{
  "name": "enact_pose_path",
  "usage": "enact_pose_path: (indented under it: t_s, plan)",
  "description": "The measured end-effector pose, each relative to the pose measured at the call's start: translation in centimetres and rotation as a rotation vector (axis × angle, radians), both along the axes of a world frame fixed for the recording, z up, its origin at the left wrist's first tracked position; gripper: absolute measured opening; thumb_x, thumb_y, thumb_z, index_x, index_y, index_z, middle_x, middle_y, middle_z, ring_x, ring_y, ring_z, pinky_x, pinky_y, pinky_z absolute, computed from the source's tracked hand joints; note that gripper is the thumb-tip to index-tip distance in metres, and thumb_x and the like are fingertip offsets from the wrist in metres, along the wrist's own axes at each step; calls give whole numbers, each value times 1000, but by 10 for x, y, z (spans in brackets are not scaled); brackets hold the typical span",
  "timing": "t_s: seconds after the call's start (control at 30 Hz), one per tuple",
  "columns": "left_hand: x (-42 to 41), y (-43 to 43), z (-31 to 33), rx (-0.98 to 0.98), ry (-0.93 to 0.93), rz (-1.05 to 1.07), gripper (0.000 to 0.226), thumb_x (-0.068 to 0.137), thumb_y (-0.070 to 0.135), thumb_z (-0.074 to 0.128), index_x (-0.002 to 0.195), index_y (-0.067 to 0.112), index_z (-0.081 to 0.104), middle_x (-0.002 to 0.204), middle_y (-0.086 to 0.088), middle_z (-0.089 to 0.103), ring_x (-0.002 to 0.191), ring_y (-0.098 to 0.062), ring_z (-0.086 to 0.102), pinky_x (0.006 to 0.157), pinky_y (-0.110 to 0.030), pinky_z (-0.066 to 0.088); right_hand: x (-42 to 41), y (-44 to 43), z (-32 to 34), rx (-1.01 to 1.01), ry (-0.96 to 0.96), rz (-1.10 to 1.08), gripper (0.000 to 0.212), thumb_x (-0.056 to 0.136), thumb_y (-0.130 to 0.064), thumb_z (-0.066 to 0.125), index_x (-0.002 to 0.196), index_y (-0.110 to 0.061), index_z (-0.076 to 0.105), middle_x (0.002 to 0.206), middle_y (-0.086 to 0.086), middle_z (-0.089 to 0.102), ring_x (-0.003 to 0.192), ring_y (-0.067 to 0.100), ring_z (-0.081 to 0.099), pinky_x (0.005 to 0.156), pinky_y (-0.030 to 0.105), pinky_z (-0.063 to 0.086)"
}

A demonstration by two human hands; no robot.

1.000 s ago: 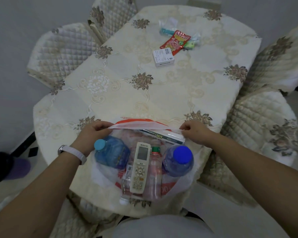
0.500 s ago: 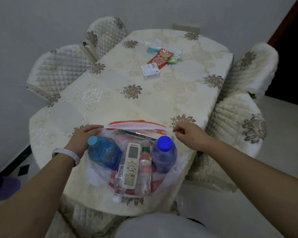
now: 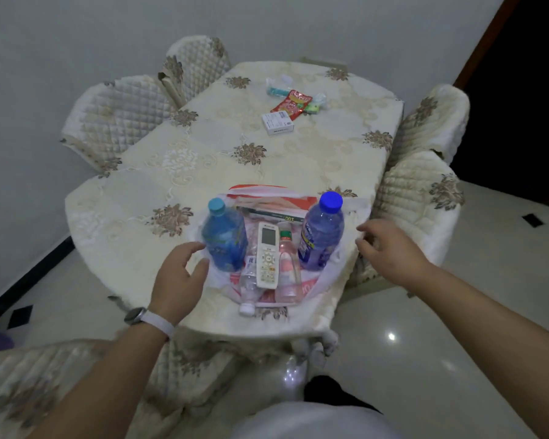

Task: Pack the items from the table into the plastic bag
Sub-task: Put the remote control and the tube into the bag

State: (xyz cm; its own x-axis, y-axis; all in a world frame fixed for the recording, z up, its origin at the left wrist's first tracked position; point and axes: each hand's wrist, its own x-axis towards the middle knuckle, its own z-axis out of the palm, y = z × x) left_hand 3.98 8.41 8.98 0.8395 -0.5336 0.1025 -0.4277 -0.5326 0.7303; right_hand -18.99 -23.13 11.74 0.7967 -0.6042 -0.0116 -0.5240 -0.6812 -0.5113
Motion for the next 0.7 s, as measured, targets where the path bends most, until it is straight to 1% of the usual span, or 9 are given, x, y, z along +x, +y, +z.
enact_pose_path:
  t_s: [0.07,0.17,0.23,0.33,0.4,0.53,0.7]
  plan:
    - [-23,2,-2,41,-73,-131,31,90,13,64,121,14,63,122,0,61,116,-18,54,100,-28,38,-16,18,3,-41,20,56,33,91,-31,62,119,-13,64,113,0,62,90,20,61,87,39,49]
    - [-50,-12,5,100,-158,-310,40,87,29,57,124,14,63,128,-4,61,120,-19,53,103,-27,36,-40,39,9,-156,55,124,35,90,-32,63,119,-13,65,113,2,64,100,22,59,88,41,49]
    - [-67,-28,11,123,-205,-416,45,87,37,52,126,16,62,131,-3,59,121,-18,52,104,-32,40,-54,48,15,-241,72,131,36,90,-33,61,119,-13,66,117,2,64,104,24,59,88,41,50]
    - [-92,-56,22,132,-335,-542,43,86,35,53,123,15,62,129,-5,60,116,-23,55,96,-39,48,-78,52,26,-329,90,132,45,89,-44,49,116,-14,67,119,3,65,105,24,60,87,39,51]
    - [-109,-80,26,152,-407,-623,42,85,33,52,121,14,63,128,-7,60,115,-26,56,92,-41,50,-96,45,28,-376,114,123,51,88,-49,42,117,-15,67,121,4,64,109,24,60,89,39,48]
    - [-152,-135,33,173,-527,-722,42,86,37,52,119,15,65,125,-9,61,110,-28,57,91,-41,49,-145,17,27,-432,139,69,49,88,-50,44,117,-17,65,123,6,63,112,26,58,92,40,46]
    - [-232,-228,41,180,-556,-843,42,86,36,54,124,19,61,129,-8,59,113,-28,57,93,-41,47,-233,-36,32,-441,127,-47,50,88,-53,43,116,-16,64,122,6,63,110,28,59,92,40,46]
